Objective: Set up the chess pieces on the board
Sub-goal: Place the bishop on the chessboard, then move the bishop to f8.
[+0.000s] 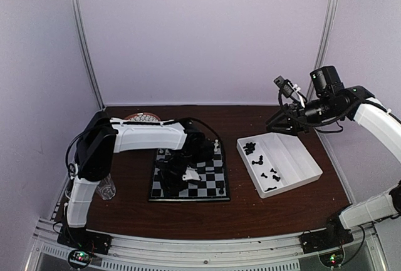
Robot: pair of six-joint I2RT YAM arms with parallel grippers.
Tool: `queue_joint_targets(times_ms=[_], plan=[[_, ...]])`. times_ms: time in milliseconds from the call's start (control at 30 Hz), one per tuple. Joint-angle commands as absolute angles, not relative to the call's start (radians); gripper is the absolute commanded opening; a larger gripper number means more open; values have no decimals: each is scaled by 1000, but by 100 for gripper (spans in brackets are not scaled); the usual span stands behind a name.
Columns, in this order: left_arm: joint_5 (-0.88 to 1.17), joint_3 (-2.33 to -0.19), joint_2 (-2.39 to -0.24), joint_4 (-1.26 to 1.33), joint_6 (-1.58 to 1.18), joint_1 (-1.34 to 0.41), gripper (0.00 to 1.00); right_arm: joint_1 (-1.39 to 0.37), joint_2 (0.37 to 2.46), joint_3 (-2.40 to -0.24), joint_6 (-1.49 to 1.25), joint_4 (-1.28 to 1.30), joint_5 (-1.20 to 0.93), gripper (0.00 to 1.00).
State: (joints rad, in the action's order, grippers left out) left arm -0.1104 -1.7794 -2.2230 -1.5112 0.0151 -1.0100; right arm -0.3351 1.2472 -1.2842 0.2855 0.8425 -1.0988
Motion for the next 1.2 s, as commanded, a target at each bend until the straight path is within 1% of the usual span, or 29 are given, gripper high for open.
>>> queue_joint_targets(times_ms=[0, 100, 200, 267, 300, 333, 433, 500, 600, 700, 800, 933, 1067, 1167], plan=[[-164, -1826, -2089, -1499, -20, -1007, 41, -327, 1224, -1276, 299, 838, -1115, 50], [-205, -1768, -1962, -1417, -53, -998, 46, -327, 1225, -1278, 300, 839, -1116, 50], [-213, -1660, -1814, -1261, -106, -985, 49, -325, 1232, -1278, 307, 843, -1111, 50], [-162, -1544, -1681, -1119, -136, -977, 61, -324, 1238, -1276, 311, 845, -1105, 50], [-133, -1487, -1630, -1025, -154, -972, 64, -324, 1241, -1275, 313, 847, -1103, 50], [-120, -1412, -1593, -964, -180, -965, 65, -323, 1245, -1274, 313, 847, -1101, 50], [-111, -1279, -1527, -830, -263, -937, 62, -321, 1255, -1278, 314, 847, -1094, 50], [-67, -1212, -1515, -765, -308, -919, 59, -319, 1260, -1278, 316, 845, -1077, 50], [-22, -1150, -1533, -696, -364, -917, 54, -316, 1269, -1274, 324, 845, -1046, 50], [-24, -1102, -1545, -640, -414, -920, 49, -316, 1272, -1265, 325, 839, -1029, 50], [-12, -1067, -1559, -595, -437, -926, 47, -316, 1271, -1264, 329, 838, -1011, 50], [-19, -1073, -1608, -593, -439, -952, 46, -311, 1273, -1272, 330, 845, -998, 49], [-57, -1083, -1649, -613, -438, -961, 38, -310, 1275, -1271, 330, 847, -995, 49], [-84, -1080, -1652, -623, -448, -970, 38, -308, 1273, -1266, 332, 845, -993, 50]])
